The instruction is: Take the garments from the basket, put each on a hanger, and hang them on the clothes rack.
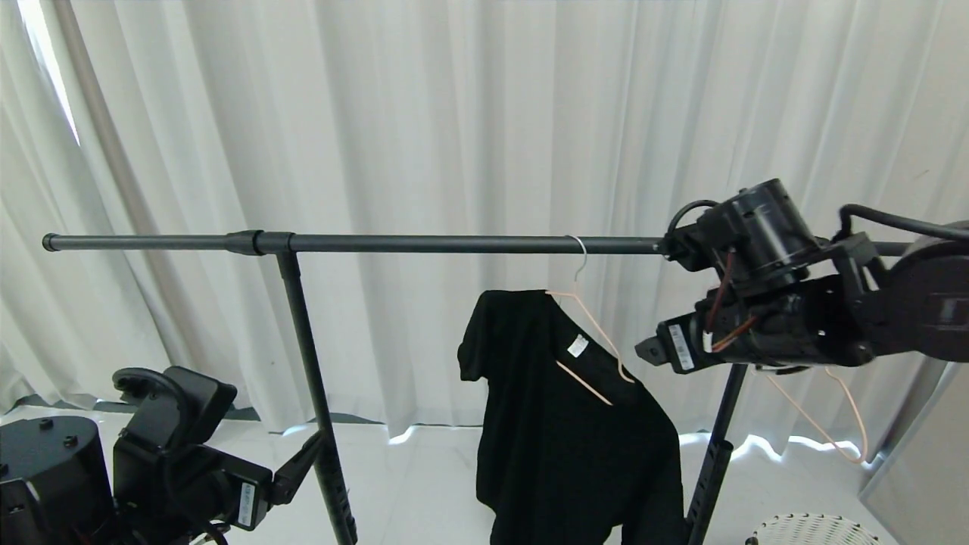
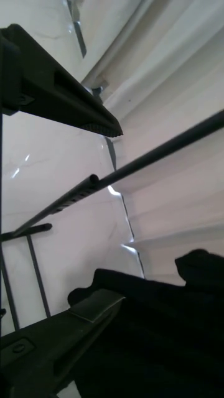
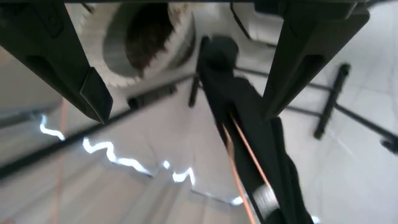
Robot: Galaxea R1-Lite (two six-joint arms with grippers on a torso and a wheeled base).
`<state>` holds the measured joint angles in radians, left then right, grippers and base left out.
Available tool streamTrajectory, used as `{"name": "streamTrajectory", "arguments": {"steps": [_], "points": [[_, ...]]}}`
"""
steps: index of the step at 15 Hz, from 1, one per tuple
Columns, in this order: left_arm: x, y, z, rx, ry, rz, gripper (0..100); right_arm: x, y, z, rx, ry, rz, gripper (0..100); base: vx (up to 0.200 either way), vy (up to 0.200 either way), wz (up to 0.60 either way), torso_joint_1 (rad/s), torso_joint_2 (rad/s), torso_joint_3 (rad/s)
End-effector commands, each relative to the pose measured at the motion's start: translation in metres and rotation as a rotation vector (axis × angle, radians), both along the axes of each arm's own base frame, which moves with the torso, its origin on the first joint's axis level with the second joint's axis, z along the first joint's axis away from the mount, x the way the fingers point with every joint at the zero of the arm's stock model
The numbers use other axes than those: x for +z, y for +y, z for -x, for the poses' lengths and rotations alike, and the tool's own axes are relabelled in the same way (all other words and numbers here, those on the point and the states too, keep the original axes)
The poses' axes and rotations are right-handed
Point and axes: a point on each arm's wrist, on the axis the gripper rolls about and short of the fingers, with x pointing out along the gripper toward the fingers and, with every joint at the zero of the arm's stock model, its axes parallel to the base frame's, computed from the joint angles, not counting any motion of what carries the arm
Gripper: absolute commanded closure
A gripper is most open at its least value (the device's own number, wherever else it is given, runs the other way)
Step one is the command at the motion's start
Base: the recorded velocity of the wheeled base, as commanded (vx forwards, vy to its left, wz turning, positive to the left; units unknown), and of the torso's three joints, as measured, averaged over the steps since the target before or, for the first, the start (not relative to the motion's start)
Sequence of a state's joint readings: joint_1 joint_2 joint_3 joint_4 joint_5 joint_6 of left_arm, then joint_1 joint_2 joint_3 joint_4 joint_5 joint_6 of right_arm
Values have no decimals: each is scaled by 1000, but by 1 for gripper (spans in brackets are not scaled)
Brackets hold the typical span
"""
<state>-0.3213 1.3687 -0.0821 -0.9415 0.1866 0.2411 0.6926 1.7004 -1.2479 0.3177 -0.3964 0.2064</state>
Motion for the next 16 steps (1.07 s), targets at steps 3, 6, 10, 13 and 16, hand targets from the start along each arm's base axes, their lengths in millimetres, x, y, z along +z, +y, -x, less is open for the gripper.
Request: {"name": "streamTrajectory", "arguments": {"steps": [3, 6, 10, 13, 16], "points": [[-2, 11, -2, 74, 10, -5, 0, 6, -52, 58, -85, -55, 68, 0, 0, 0, 0, 0, 0, 0], [-1, 16, -3, 111, 5, -5, 0, 7, -68, 69, -153, -90, 95, 0, -67, 0, 0, -1, 1, 1], [-1, 20, -4, 136, 4, -3, 0, 13, -75, 73, -168, -114, 77, 0, -200, 0, 0, 5, -1, 5], [-2, 21, -4, 144, 7, -2, 0, 19, -81, 78, -176, -135, 64, 0, -200, 0, 0, -1, 1, 6], [-3, 21, -3, 147, 15, 8, 0, 19, -98, 91, -173, -156, 104, 0, -200, 0, 0, -1, 1, 5]]}}
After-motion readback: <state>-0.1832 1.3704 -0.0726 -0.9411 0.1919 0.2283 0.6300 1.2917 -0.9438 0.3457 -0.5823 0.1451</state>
